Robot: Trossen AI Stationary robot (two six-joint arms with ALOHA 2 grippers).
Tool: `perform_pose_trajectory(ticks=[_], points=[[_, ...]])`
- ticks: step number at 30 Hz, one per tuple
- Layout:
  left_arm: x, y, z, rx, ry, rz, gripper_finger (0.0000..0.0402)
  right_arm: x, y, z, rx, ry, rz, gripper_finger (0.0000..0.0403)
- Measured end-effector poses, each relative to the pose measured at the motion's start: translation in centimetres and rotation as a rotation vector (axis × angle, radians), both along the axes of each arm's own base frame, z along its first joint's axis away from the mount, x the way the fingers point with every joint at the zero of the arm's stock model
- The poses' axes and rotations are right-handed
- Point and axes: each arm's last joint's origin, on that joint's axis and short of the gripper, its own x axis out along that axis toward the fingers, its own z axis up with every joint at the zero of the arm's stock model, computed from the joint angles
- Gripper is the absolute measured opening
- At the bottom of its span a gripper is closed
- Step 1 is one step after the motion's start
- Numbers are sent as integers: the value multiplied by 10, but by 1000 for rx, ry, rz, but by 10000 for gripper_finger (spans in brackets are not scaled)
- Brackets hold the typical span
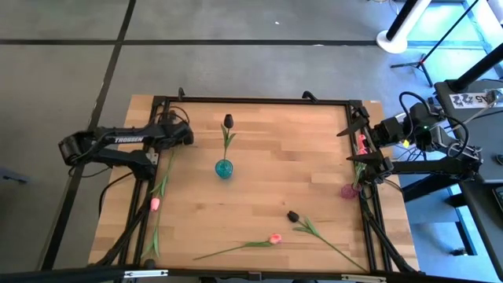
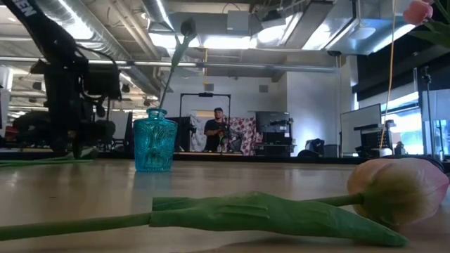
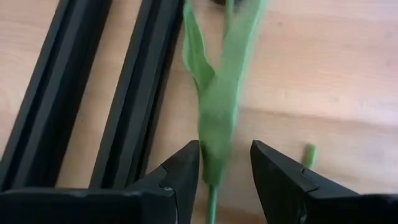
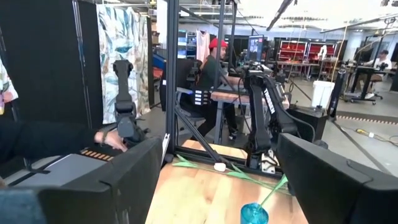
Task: Sort flowers into vase by color
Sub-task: Put the black tulip into the blue vase
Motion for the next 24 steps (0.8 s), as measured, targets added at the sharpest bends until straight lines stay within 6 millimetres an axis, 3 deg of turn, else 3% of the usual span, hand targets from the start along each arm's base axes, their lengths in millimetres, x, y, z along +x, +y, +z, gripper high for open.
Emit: perform_pose_trajectory(ticks=[5,12,16,20,24], points=[[-4,1,-7,33,-30,26,109,0,0,0,2,2,0,319],[-1,2,-7,57,-65,41,17,0,0,0,2,2,-1,319],[9,2,-2,106,-159,-2,12,0,0,-2,10,21,0,319],[23,3,25,210,-237,-80,10,0,0,-3,15,38,0,319],[40,-2,84,431,-309,-201,9,-3,0,-5,20,51,1,319]])
